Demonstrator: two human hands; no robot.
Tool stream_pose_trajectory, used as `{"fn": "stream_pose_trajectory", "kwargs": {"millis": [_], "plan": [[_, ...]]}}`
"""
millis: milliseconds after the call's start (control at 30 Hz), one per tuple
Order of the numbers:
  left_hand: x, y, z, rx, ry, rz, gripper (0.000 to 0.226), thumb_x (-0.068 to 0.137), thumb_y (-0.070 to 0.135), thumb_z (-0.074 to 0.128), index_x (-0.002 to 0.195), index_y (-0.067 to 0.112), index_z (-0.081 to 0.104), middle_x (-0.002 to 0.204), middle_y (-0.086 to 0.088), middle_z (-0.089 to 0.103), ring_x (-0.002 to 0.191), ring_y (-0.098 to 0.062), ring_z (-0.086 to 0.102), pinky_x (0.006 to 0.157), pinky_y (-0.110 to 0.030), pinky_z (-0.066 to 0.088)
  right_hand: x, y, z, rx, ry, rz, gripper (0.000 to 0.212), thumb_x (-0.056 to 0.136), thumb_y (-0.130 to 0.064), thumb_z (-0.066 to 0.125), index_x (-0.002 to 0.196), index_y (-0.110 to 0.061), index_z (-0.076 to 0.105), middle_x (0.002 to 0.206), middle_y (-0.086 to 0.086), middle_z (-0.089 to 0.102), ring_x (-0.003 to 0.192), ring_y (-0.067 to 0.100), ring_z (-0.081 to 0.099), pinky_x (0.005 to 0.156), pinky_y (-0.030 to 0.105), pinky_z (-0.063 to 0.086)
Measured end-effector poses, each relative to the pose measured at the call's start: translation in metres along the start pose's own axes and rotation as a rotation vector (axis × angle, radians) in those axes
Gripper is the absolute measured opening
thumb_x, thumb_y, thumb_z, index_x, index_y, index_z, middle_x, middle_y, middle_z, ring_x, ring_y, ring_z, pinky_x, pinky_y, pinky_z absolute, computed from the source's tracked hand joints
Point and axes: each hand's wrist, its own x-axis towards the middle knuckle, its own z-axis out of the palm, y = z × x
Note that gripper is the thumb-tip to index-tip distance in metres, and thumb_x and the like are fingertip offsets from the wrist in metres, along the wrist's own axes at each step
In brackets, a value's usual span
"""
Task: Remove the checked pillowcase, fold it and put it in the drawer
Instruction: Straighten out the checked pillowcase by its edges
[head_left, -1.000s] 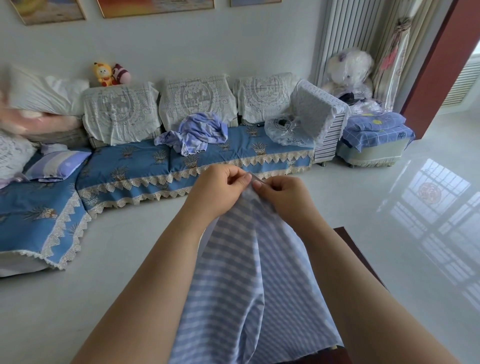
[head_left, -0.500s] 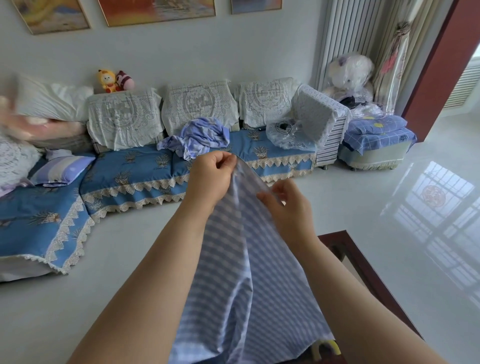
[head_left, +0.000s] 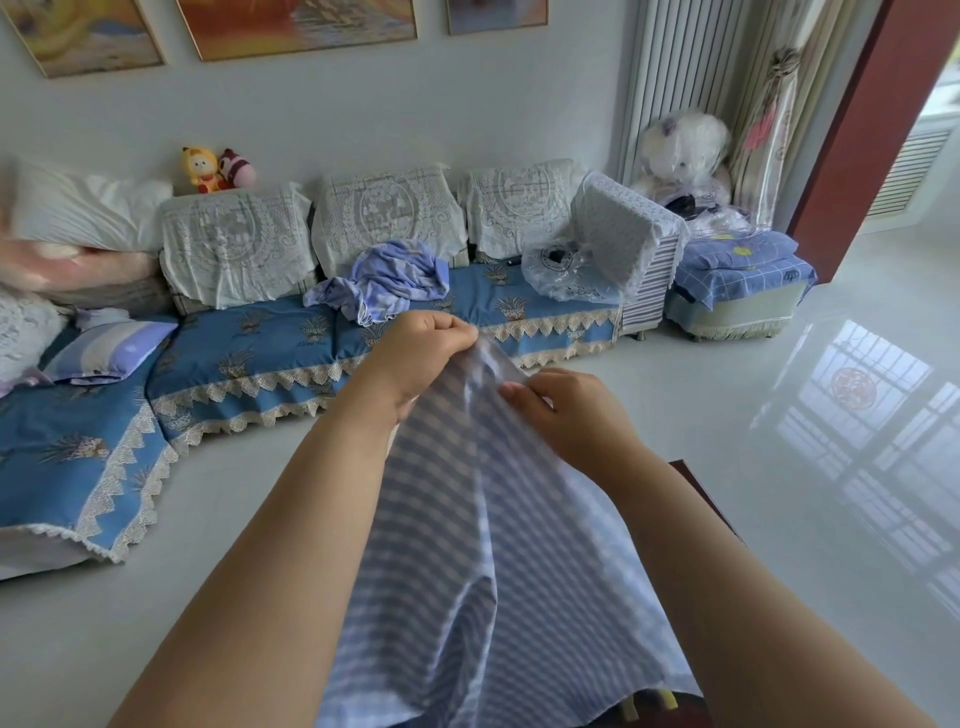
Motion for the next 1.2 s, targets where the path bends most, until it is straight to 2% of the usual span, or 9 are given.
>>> {"fn": "stream_pose_trajectory", "kwargs": {"millis": [233, 367, 500, 733, 800, 933, 1033, 1100, 1200], "plan": [[0.011, 0.003, -0.017, -0.08, 0.039, -0.009, 0.018, 0.085, 0.022, 0.063, 0.073, 0.011, 0.072, 0.076, -0.014, 0.065, 0.076, -0.026, 0.059, 0.081, -0.04, 0.046, -0.008, 0.026, 0.011, 0.038, -0.114, 0.108, 0.049, 0.095, -0.048, 0.041, 0.083, -0.005, 0.064, 0.081, 0.006, 0.058, 0.074, 0.026, 0.056, 0.066, 0.038, 0.045], [0.017, 0.005, -0.028, -0.041, 0.165, 0.035, 0.019, 0.08, 0.028, 0.063, 0.07, 0.014, 0.07, 0.076, -0.014, 0.062, 0.076, -0.024, 0.057, 0.079, -0.039, 0.046, -0.015, 0.04, 0.016, 0.163, -0.206, 0.22, 0.05, 0.091, -0.046, 0.053, 0.069, -0.001, 0.054, 0.066, 0.004, 0.048, 0.064, 0.024, 0.046, 0.059, 0.036, 0.034], [0.023, 0.012, -0.039, 0.001, 0.384, 0.112, 0.025, 0.09, 0.021, 0.058, 0.066, 0.021, 0.064, 0.07, -0.003, 0.058, 0.07, -0.015, 0.053, 0.069, -0.027, 0.044, -0.025, 0.058, 0.019, 0.146, -0.331, 0.349, 0.052, 0.085, -0.049, 0.062, 0.06, -0.011, 0.035, 0.059, 0.0, 0.032, 0.056, 0.015, 0.031, 0.055, 0.032, 0.023], [0.044, 0.019, -0.067, -0.055, 0.581, 0.269, 0.017, 0.091, 0.021, 0.051, 0.075, 0.015, 0.057, 0.067, -0.003, 0.042, 0.063, -0.01, 0.036, 0.059, -0.024, 0.032, -0.036, 0.086, 0.036, 0.167, -0.35, 0.488, 0.044, 0.091, -0.038, 0.059, 0.062, -0.012, 0.038, 0.061, 0.001, 0.034, 0.059, 0.016, 0.03, 0.054, 0.028, 0.025], [0.051, 0.014, -0.072, -0.117, 0.635, 0.305, 0.019, 0.091, 0.02, 0.05, 0.073, 0.015, 0.052, 0.061, 0.003, 0.036, 0.056, -0.006, 0.031, 0.054, -0.023, 0.029, -0.038, 0.086, 0.037, 0.189, -0.31, 0.508, 0.047, 0.092, -0.035, 0.058, 0.058, -0.013, 0.035, 0.058, -0.002, 0.033, 0.055, 0.014, 0.03, 0.051, 0.027, 0.023], [0.055, -0.004, -0.077, -0.07, 0.806, 0.348, 0.024, 0.096, 0.018, 0.045, 0.072, 0.017, 0.048, 0.062, 0.007, 0.041, 0.051, 0.002, 0.037, 0.052, -0.01, 0.032, -0.013, 0.086, 0.018, 0.149, -0.119, 0.524, 0.038, 0.097, -0.031, 0.051, 0.069, -0.005, 0.052, 0.06, 0.001, 0.047, 0.065, 0.022, 0.045, 0.052, 0.028, 0.029], [0.059, -0.011, -0.08, -0.249, 0.943, 0.26, 0.02, 0.099, 0.013, 0.042, 0.081, 0.014, 0.053, 0.071, 0.007, 0.048, 0.053, 0.004, 0.051, 0.051, -0.009, 0.038, 0.039, 0.077, -0.029, 0.061, 0.058, 0.425, 0.029, 0.097, -0.03, 0.05, 0.09, -0.007, 0.067, 0.086, 0.012, 0.066, 0.085, 0.03, 0.059, 0.067, 0.031, 0.041], [0.068, -0.013, -0.087, -0.42, 0.954, 0.151, 0.015, 0.097, 0.011, 0.044, 0.093, 0.013, 0.057, 0.084, 0.004, 0.055, 0.073, 0.0, 0.055, 0.06, -0.011, 0.04, 0.081, 0.06, -0.076, -0.038, 0.175, 0.335, 0.031, 0.097, -0.031, 0.049, 0.101, -0.007, 0.068, 0.097, 0.014, 0.067, 0.088, 0.03, 0.059, 0.069, 0.03, 0.038], [0.073, -0.007, -0.09, -0.468, 0.908, 0.066, 0.022, 0.096, 0.011, 0.044, 0.106, 0.013, 0.063, 0.099, -0.001, 0.057, 0.092, -0.014, 0.049, 0.072, -0.022, 0.042, 0.131, 0.022, -0.147, -0.145, 0.322, 0.173, 0.03, 0.096, -0.034, 0.05, 0.09, -0.009, 0.065, 0.084, 0.01, 0.059, 0.078, 0.026, 0.053, 0.066, 0.029, 0.033]]}}
